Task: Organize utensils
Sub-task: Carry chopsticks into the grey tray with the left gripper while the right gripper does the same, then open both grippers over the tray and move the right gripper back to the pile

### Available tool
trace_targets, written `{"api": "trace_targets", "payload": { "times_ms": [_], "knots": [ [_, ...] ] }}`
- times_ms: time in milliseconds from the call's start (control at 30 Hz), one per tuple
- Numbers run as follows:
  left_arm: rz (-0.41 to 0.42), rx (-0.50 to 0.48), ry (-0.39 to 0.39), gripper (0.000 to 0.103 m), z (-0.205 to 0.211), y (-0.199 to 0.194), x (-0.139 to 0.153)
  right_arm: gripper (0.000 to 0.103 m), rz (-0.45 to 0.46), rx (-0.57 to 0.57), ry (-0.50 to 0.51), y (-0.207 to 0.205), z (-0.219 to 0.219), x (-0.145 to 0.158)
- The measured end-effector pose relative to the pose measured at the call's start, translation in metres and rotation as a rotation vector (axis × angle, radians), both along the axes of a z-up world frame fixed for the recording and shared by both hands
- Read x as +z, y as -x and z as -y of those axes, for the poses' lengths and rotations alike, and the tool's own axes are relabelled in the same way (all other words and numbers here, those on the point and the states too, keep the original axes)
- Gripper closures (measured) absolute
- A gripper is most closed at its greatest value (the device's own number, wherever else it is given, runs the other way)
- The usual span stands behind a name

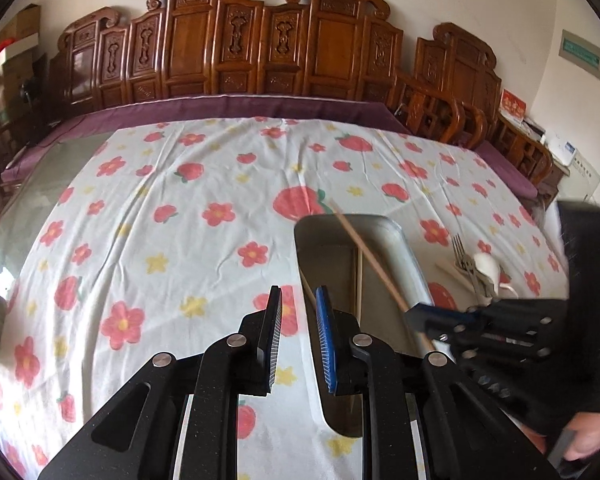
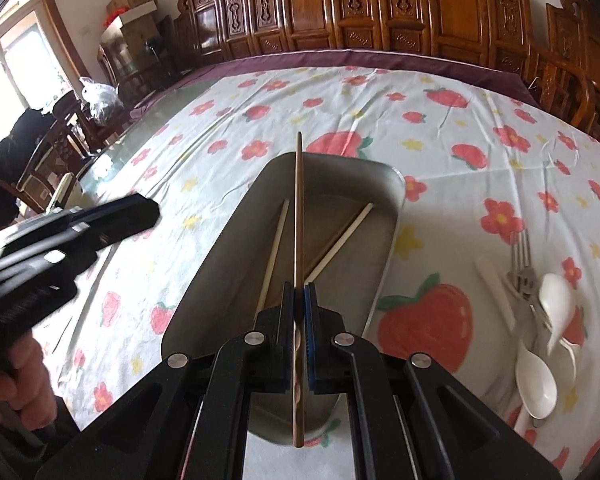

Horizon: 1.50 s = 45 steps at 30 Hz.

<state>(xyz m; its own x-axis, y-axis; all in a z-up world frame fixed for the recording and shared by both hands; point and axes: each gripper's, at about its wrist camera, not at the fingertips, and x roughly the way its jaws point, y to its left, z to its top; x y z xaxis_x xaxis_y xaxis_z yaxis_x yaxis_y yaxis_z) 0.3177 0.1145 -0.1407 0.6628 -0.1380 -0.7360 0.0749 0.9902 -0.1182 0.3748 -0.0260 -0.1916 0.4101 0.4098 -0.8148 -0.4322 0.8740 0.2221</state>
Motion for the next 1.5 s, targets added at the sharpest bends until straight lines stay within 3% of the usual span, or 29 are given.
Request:
{"api": "trace_targets", "payload": {
  "times_ms": [400,733,1033,1233,1267,1433,1500],
  "knots": [
    [0.02,0.008,0.001,0.086,-0.008,-0.001,0.007,0.097,-0.015,0.014,0.003,-0.001,-0.011,-0.011],
    [0.03,-0.001,0.0,0.086,-0.005,0.0,0.011,0.096,0.027,0.042,-0.007,0.01,-0.004,0.004],
    [0.041,-0.042,-0.009,0.078,0.012,0.005,0.013,0.096,0.094,0.007,0.011,0.018,0.056,0.038],
    [0.053,-0.08,-0.02,0.056,0.029,0.01,0.013,0.096,0.115,-0.053,0.095,0.015,0.114,0.045],
    [0.054,-0.084,-0.025,0.048,0.031,0.01,0.013,0.096,0.111,-0.065,0.107,0.013,0.125,0.044],
    [0.076,-0.105,-0.014,0.032,0.04,0.014,0.015,0.096,0.087,-0.09,0.164,0.011,0.152,0.03],
    [0.083,-0.115,-0.017,0.026,0.045,0.016,0.014,0.087,0.068,-0.097,0.18,0.008,0.157,0.019]
  ]
}}
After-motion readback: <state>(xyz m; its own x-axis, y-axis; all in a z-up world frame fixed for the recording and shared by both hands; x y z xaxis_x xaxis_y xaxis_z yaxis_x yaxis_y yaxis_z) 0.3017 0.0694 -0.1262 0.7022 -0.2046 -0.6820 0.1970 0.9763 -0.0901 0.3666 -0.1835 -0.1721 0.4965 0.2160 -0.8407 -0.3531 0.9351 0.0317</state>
